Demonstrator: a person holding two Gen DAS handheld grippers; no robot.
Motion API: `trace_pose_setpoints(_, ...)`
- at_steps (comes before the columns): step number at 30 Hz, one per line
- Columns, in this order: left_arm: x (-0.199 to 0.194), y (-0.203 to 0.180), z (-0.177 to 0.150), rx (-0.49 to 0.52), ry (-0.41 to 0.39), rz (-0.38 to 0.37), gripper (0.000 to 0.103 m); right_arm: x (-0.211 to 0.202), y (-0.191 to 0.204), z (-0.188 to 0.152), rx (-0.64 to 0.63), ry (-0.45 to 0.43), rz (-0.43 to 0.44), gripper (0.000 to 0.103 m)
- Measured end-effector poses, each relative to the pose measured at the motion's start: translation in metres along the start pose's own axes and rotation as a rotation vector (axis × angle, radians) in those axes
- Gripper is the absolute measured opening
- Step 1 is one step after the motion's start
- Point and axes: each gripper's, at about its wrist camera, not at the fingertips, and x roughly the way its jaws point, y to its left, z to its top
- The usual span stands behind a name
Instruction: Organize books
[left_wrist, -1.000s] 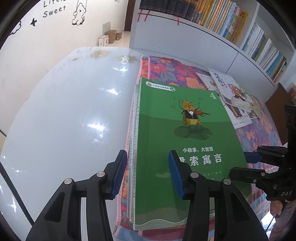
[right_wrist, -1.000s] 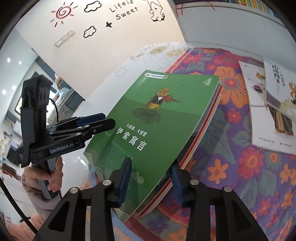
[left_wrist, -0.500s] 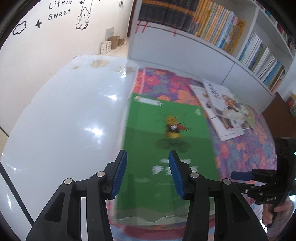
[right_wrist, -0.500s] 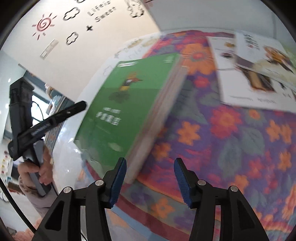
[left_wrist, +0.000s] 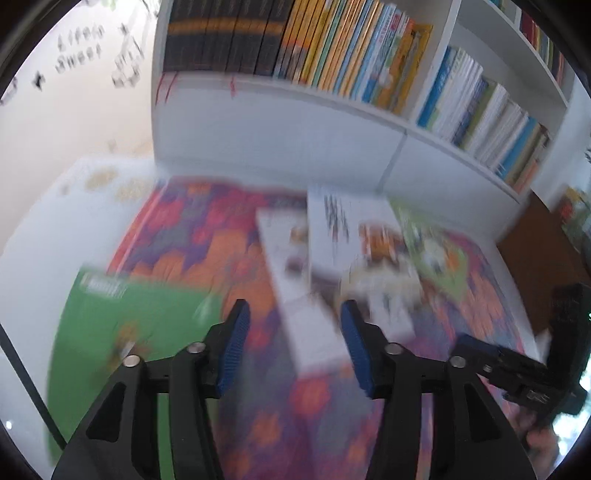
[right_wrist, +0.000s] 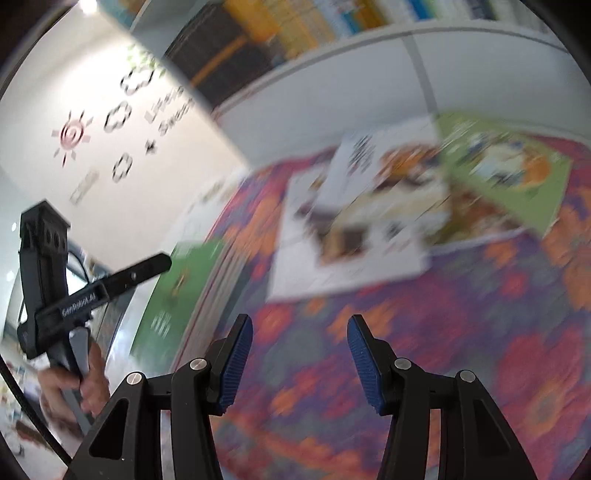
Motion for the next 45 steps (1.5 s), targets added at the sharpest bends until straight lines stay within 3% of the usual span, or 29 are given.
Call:
trace_pose_setpoints(2, 0.030, -0.018, 0.003, 0.007, -0.042, 0.066, 0.064, 0.000, -0.026, 0.019, 0.019, -0.082, -0.052, 0.052)
trace_pose_setpoints(3, 0.054, -0.026, 0.003, 0.007, -0.018, 0.087, 0.063, 0.004, -0.040, 0.028, 0.036, -0.112, -0.092, 0.052)
trace_pose_setpoints(6, 0.098, -0.031, -0.003, -0.058, 0.064, 0.040, 0.057, 0.023, -0.072, 0.045, 0.100, -0.106, -0.096, 0.051)
trace_pose_setpoints(10, 0.128, -0.030, -0.013, -0.096, 0.078, 0.061, 0.056, 0.037, -0.084, 0.063, 0.113, -0.138, -0.094, 0.051)
trace_pose_setpoints(14, 0.128, -0.035, -0.016, -0.032, 0.034, 0.084, 0.057, 0.052, -0.091, 0.071, 0.089, -0.159, -0.114, 0.050)
trace_pose_setpoints(16, 0.128, -0.034, -0.017, -0.033, 0.018, 0.073, 0.058, 0.058, -0.098, 0.068, 0.098, -0.170, -0.123, 0.032)
trace_pose_setpoints(18, 0.127, -0.034, -0.017, -0.041, 0.015, 0.060, 0.059, 0.069, -0.107, 0.063, 0.126, -0.146, -0.154, 0.028)
trace_pose_setpoints(21, 0.126, -0.035, -0.018, -0.033, 0.015, 0.060, 0.061, 0.069, -0.110, 0.064, 0.128, -0.118, -0.066, 0.027)
trace_pose_setpoints(28, 0.129, -0.030, -0.017, -0.057, 0.011, 0.023, 0.062, 0.070, -0.097, 0.060, 0.063, -0.119, -0.122, 0.027)
trace_pose_setpoints(45, 0.131, -0.036, -0.017, -0.031, 0.019, 0.031, 0.069, 0.072, -0.094, 0.059, 0.055, -0.116, -0.119, 0.030)
